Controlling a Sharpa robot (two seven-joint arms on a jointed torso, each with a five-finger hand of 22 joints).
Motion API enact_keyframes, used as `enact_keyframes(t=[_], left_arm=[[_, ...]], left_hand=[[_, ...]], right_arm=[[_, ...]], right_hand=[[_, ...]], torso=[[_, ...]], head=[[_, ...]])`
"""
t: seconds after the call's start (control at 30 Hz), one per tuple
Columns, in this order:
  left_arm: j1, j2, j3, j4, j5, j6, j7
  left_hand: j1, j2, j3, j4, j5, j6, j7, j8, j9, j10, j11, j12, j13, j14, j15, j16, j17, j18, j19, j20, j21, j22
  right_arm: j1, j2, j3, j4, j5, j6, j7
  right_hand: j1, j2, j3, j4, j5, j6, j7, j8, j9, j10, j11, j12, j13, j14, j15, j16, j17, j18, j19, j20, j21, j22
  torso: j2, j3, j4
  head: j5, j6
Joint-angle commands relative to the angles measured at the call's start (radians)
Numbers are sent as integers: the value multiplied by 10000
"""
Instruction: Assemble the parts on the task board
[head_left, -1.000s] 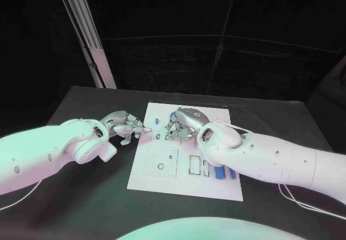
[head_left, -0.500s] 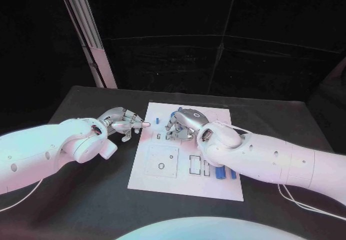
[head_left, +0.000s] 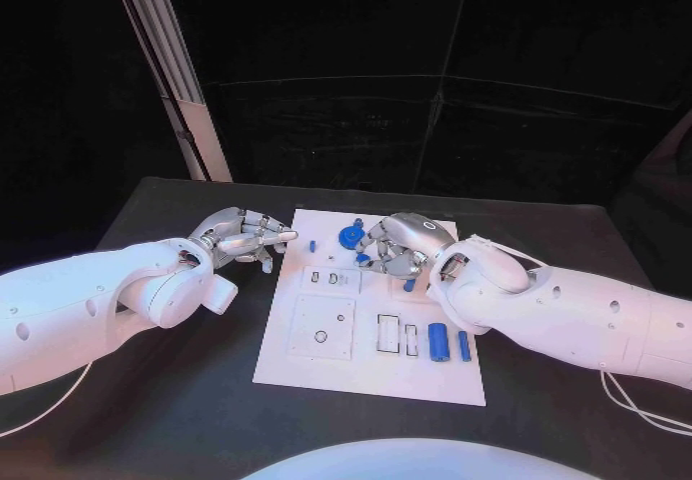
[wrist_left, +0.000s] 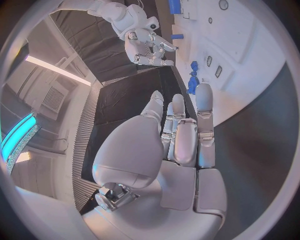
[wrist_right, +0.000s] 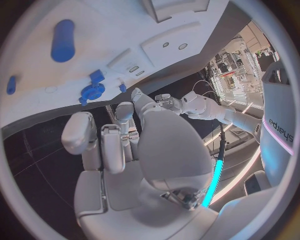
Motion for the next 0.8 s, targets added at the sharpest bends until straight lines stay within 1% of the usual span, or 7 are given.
enact_keyframes(t=[0.03, 0.17, 0.3, 0.37, 0.5, 0.67, 0.8], left_arm=[[16, 0, 10, 3, 826, -262, 957], [16, 7, 9, 8, 1107, -259, 1239], [16, 15, 8, 17, 1419, -276, 1569], [16, 24, 8, 16, 1591, -302, 1717], [16, 51, 8, -1, 1823, -329, 1888], [16, 93, 7, -21, 1938, -324, 1992], [16, 114, 7, -27, 1963, -313, 2026]], left_hand=[[92, -4, 1, -101, -31, -80, -6, -56, -54, -101, 3, -91, -99, -115, 10, -188, -231, 113, -102, 23, -103, -59], [135, 25, 27, -173, -29, -92, 29, -86, -130, -214, 45, -181, -247, -294, 50, -503, -620, 115, -176, 65, -262, -147], [207, 99, 98, -285, -27, -115, 103, -137, -253, -476, 132, -401, -548, -859, 133, -1451, -1779, 110, -367, 146, -584, -329], [251, 136, 143, -340, -21, -113, 116, -151, -297, -515, 151, -447, -649, -1003, 151, -1699, -2072, 115, -409, 169, -690, -395], [308, 176, 202, -406, -24, -107, 123, -164, -342, -528, 152, -476, -748, -1071, 160, -1837, -2234, 120, -424, 183, -781, -455], [336, 196, 234, -440, -24, -100, 124, -169, -364, -530, 151, -488, -796, -1091, 161, -1884, -2292, 123, -421, 187, -818, -481], [345, 201, 247, -456, -25, -95, 126, -171, -375, -537, 154, -496, -821, -1108, 163, -1919, -2335, 123, -420, 189, -838, -495]], right_arm=[[128, -238, 18, 115, 560, 363, 453], [259, -524, 36, 44, 451, 661, 399], [331, -637, 58, -126, 210, 800, 350], [352, -640, 71, -214, 72, 851, 313], [371, -543, 86, -333, -188, 1024, 196], [383, -208, 93, -478, -506, 1534, -187], [387, 83, 94, -615, -690, 1923, -708]], right_hand=[[-8, -106, 63, 3, -67, -102, -18, -18, -6, -16, 62, -56, -8, 660, 97, -32, 990, 166, -53, 27, -61, -28], [14, -161, 66, -13, -87, -153, -6, -16, -5, -34, 74, -48, 2, 654, 108, -49, 970, 176, -77, 40, -90, -77], [50, -202, 79, -30, -99, -209, 5, -18, -5, -57, 84, -54, 0, 647, 118, -68, 950, 188, -108, 52, -125, -137], [96, -212, 108, -46, -82, -268, 18, -23, -7, -59, 94, -29, 21, 644, 125, -78, 940, 192, -117, 60, -137, -152], [114, -216, 123, -50, -69, -298, 25, -25, -8, -52, 100, -1, 43, 645, 130, -77, 944, 191, -116, 65, -138, -149], [-49, -259, 81, 88, -177, -159, 3, 50, 35, 4, 99, 145, 147, 643, 140, -88, 936, 196, -123, 83, -157, -169], [-550, -315, -108, 494, -277, -77, -35, 66, 54, 67, 89, 312, 260, 650, 140, -81, 954, 198, -120, 90, -168, -175]], torso=[[23, -1, -6], [20, -1, 1], [27, -1, -7], [30, -2, -5], [36, 4, 6], [38, -3, 10], [32, -3, -5]], head=[[18, 23], [-1, 18], [-7, 14], [-7, 26], [-19, 34], [-36, 35], [-23, 23]])
